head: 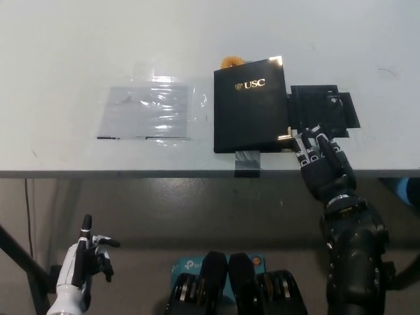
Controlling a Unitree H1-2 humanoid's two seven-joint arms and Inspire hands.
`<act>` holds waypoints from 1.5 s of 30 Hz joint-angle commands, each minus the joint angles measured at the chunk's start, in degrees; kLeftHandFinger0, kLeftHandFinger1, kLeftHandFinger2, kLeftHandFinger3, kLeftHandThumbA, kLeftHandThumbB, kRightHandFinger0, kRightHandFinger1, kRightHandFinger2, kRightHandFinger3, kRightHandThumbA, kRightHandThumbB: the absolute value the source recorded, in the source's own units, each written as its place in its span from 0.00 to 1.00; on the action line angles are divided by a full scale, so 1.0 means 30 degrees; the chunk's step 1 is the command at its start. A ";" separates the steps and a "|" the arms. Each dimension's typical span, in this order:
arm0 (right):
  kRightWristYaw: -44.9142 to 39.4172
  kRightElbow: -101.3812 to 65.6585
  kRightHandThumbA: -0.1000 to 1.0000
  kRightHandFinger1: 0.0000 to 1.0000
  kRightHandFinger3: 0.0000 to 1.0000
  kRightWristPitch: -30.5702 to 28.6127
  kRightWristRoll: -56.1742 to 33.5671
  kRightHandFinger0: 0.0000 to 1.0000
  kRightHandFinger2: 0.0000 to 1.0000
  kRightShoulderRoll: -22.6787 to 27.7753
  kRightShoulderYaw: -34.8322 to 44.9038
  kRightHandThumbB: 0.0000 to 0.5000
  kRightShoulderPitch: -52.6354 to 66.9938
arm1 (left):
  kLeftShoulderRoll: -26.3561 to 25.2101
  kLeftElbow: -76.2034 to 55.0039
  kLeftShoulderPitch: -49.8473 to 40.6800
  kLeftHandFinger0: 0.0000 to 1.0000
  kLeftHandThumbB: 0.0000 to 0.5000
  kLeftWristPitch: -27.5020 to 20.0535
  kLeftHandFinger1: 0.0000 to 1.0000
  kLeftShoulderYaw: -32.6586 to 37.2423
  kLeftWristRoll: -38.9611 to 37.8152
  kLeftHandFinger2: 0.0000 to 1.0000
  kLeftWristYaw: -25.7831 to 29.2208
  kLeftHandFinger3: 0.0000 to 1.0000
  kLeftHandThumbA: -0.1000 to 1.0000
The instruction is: The robot uses its right hand to push the cover of the diary kept in the middle of the desk towards the left to open it
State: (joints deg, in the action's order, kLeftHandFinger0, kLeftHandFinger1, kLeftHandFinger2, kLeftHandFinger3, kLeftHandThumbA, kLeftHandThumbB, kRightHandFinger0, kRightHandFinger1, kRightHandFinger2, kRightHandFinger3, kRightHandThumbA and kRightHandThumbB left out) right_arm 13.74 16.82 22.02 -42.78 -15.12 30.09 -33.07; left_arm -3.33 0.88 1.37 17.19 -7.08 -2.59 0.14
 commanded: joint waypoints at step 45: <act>0.0395 0.4466 1.00 1.00 1.00 -0.2619 0.6022 0.98 1.00 -0.0439 -0.6727 0.46 -0.3550 | -0.0457 -0.0002 0.1086 0.18 0.70 -0.0117 0.18 0.1412 0.0631 0.14 -0.0313 0.32 1.00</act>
State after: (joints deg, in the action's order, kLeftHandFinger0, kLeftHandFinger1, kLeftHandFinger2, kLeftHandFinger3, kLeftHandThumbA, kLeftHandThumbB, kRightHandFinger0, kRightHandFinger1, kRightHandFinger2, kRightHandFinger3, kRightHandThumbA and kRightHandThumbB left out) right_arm 14.85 30.60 15.36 -29.54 -13.90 13.47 -41.59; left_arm -3.84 1.24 3.68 17.57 -3.44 -1.06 0.05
